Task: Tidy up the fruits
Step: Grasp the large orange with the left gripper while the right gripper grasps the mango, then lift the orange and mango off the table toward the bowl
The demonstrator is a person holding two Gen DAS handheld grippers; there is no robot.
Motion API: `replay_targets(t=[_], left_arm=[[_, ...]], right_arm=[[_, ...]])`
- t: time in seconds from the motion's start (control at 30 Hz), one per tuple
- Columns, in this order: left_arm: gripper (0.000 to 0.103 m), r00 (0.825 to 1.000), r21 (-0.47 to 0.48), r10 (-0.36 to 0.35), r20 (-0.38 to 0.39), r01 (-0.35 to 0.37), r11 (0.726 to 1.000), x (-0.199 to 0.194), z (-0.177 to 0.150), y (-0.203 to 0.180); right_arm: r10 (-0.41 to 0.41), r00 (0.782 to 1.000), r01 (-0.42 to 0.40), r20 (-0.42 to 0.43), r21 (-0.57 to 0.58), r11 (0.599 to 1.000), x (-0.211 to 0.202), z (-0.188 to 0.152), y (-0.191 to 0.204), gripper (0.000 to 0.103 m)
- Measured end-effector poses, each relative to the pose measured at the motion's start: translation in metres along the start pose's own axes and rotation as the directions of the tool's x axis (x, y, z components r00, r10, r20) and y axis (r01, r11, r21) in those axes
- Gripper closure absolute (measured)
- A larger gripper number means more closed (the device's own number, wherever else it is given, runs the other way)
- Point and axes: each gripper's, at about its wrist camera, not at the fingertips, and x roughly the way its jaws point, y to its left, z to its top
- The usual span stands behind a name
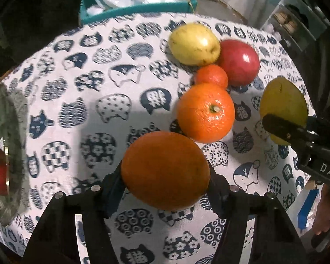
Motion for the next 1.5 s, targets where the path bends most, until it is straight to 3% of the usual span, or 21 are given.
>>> replay_targets(t=[0.33,0.57,1.03,1.5], left_arm=[[0.036,0.993,-0.032,0.014,0.116,-0.01,0.999,-0.052,0.001,0.024],[0.036,0.981,-0.036,0.029,0.192,-0.022,0.999,-0.082,0.001,0.021],[0.036,0.939,-0.074,0.068,0.338,-0.045,0.996,-0.152,-0.009,0.051],[0.036,0.896,-0.105,0.117,0.427,-0.08,0.991,-0.197,-0.026,0.082]], right_arm=[[0.008,0.997,-0.005,0.074,-0.044,0.999,-0.03,0.008,0.022,0.036],[0.018,0.991,-0.008,0.134,-0.076,0.997,-0.055,0.013,0.039,0.036],[0.075,0.967,-0.037,0.243,-0.154,0.987,-0.107,0.021,0.081,0.036],[0.127,0.942,-0.06,0.311,-0.215,0.975,-0.135,0.026,0.12,0.036]])
